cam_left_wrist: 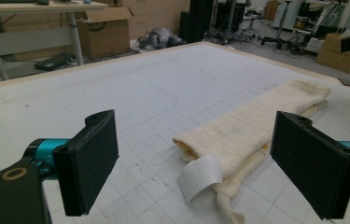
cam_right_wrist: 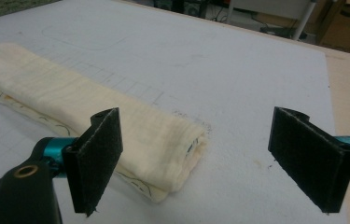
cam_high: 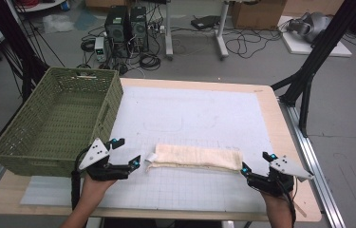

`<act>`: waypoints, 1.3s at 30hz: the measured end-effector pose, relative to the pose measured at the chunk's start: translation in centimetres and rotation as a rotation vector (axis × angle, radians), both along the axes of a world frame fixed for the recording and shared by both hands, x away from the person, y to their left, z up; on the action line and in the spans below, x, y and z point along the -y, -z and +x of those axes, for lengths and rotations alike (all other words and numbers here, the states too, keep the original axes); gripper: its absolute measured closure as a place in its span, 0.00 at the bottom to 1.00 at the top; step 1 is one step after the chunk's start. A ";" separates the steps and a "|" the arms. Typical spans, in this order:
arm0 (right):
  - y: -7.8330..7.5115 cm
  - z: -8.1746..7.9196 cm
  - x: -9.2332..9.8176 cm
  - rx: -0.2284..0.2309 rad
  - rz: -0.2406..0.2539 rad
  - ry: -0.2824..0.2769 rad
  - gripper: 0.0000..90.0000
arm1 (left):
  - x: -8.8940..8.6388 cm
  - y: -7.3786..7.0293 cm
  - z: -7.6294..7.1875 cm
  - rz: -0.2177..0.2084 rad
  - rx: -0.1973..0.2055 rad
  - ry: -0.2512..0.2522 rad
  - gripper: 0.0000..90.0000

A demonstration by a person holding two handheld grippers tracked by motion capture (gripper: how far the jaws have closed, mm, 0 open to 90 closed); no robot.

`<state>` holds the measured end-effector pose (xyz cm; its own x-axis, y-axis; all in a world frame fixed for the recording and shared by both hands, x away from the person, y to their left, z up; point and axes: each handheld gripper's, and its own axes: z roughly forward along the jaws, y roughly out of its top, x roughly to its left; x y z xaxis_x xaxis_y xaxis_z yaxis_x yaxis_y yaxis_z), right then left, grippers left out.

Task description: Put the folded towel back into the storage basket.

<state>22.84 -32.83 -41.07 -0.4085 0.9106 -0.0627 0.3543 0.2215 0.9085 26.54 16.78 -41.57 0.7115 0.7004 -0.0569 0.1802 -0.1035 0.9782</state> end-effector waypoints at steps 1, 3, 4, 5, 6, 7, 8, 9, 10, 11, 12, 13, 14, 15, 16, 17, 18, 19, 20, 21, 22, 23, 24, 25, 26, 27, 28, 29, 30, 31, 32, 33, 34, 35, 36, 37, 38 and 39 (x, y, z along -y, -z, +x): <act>0.0 0.0 0.0 -0.001 0.002 0.000 0.18 | 0.0 0.0 0.0 0.000 0.001 -0.001 0.17; 0.0 0.0 0.0 -0.003 0.001 -0.001 0.18 | 0.0 0.0 0.0 -0.002 0.000 0.000 0.17; 0.0 0.0 0.0 -0.002 0.001 0.000 0.18 | 0.0 0.0 0.0 0.000 0.000 0.000 0.17; 0.0 0.0 0.0 -0.001 -0.002 -0.004 0.18 | 0.0 0.0 0.0 0.001 -0.001 -0.001 0.17; 0.0 0.0 0.0 -0.001 -0.002 -0.004 0.18 | 0.0 0.0 0.0 0.001 -0.001 0.000 0.17; 0.0 -0.1 -0.1 -0.008 0.001 -0.003 0.18 | 0.0 0.0 0.0 0.002 0.000 0.002 0.17; 0.0 -0.1 -0.1 -0.008 0.000 -0.002 0.18 | 0.0 0.0 0.0 0.000 -0.001 0.001 0.17; 0.1 -0.1 -0.1 -0.008 -0.002 -0.002 0.18 | 0.1 -0.1 0.0 -0.002 -0.001 0.002 0.17; 0.1 -0.1 -0.1 -0.009 -0.003 -0.002 0.18 | 0.1 -0.2 0.0 -0.001 0.000 0.006 0.17; 0.1 -0.1 -0.1 -0.007 -0.005 -0.003 0.18 | 0.1 -0.2 0.0 -0.001 0.000 0.006 0.17; 0.1 -0.1 0.0 -0.007 -0.005 -0.003 0.18 | 0.2 -0.3 0.0 -0.001 0.001 0.010 0.17; 0.1 -0.1 0.0 -0.007 -0.005 -0.003 0.18 | 0.2 -0.3 0.0 0.000 0.000 0.012 0.17; 0.1 -0.1 0.0 -0.008 -0.005 -0.002 0.18 | 0.3 -0.3 0.1 0.002 -0.002 0.016 0.18; 0.1 -0.1 0.0 -0.008 -0.006 -0.003 0.18 | 0.3 -0.3 0.1 0.003 -0.005 0.018 0.18; 0.1 -0.1 0.0 -0.009 -0.007 -0.004 0.18 | 0.4 -0.3 0.1 0.003 -0.007 0.020 0.18; 0.1 -0.1 0.0 -0.009 -0.007 -0.004 0.18 | 0.4 -0.4 0.2 0.004 -0.012 0.023 0.18; 0.1 -0.1 0.0 -0.007 -0.010 -0.007 0.18 | 0.5 -0.4 0.2 0.004 -0.013 0.026 0.18; 0.1 -0.1 0.0 -0.007 -0.011 -0.007 0.18 | 0.5 -0.5 0.2 0.007 -0.013 0.030 0.18; 0.1 -0.1 0.0 -0.009 -0.011 -0.006 0.18 | 0.6 -0.6 0.2 0.005 -0.015 0.032 0.18; 0.1 -0.1 0.0 -0.009 -0.011 -0.006 0.18 | 0.6 -0.7 0.3 0.002 -0.014 0.033 0.18; 0.1 -0.1 -0.1 -0.009 -0.011 -0.005 0.18 | 0.7 -0.8 0.3 0.001 -0.018 0.035 0.18; 0.1 -0.2 -0.1 -0.010 -0.010 -0.002 0.18 | 0.8 -0.9 0.3 -0.004 -0.022 0.038 0.18; 0.1 -0.2 0.0 -0.007 -0.010 -0.001 0.18 | 0.8 -0.9 0.3 -0.001 -0.024 0.040 0.18; 0.1 -0.2 0.0 -0.007 -0.010 -0.001 0.18 | 1.0 -1.0 0.4 0.001 -0.032 0.047 0.18; 0.0 -0.3 0.1 -0.004 -0.013 0.001 0.18 | 1.1 -1.1 0.5 0.006 -0.038 0.052 0.18; 0.0 -0.3 0.1 -0.002 -0.014 0.002 0.18 | 1.1 -1.2 0.6 0.006 -0.045 0.058 0.18; 0.1 -0.3 0.1 -0.003 -0.012 0.003 0.18 | 1.2 -1.4 0.7 0.006 -0.051 0.065 0.18; 0.1 -0.4 0.1 -0.010 -0.006 0.007 0.18 | 1.3 -1.5 0.8 0.005 -0.058 0.073 0.19; 0.1 -0.4 0.1 -0.010 -0.008 0.005 0.18 | 1.3 -1.7 0.9 0.005 -0.062 0.078 0.19; 0.1 -0.4 0.1 -0.010 -0.008 0.005 0.18 | 1.3 -1.8 1.0 0.003 -0.061 0.079 0.19; 0.1 -0.4 0.1 -0.005 -0.010 0.005 0.18 | 1.3 -1.9 1.0 0.004 -0.064 0.082 0.19; 0.1 -0.4 0.2 -0.005 -0.010 0.006 0.18 | 1.4 -2.0 1.1 0.003 -0.066 0.082 0.19; 0.1 -0.4 0.2 -0.005 -0.010 0.006 0.18 | 1.4 -2.1 1.2 0.006 -0.071 0.087 0.19; 0.1 -0.5 0.2 -0.008 -0.008 0.007 0.18 | 1.5 -2.3 1.5 0.009 -0.078 0.091 0.19; 0.1 -0.5 0.2 -0.008 -0.009 0.006 0.18 | 1.5 -2.3 1.5 0.009 -0.078 0.091 0.19; 0.1 -0.5 0.2 -0.008 -0.010 0.006 0.18 | 1.5 -2.4 1.6 0.011 -0.080 0.093 0.19; 0.1 -0.5 0.2 -0.008 -0.010 0.006 0.18 | 1.6 -2.5 1.7 0.010 -0.084 0.093 0.19; 0.1 -0.5 0.2 -0.010 -0.007 0.007 0.18 | 1.7 -2.6 1.9 0.008 -0.087 0.096 0.18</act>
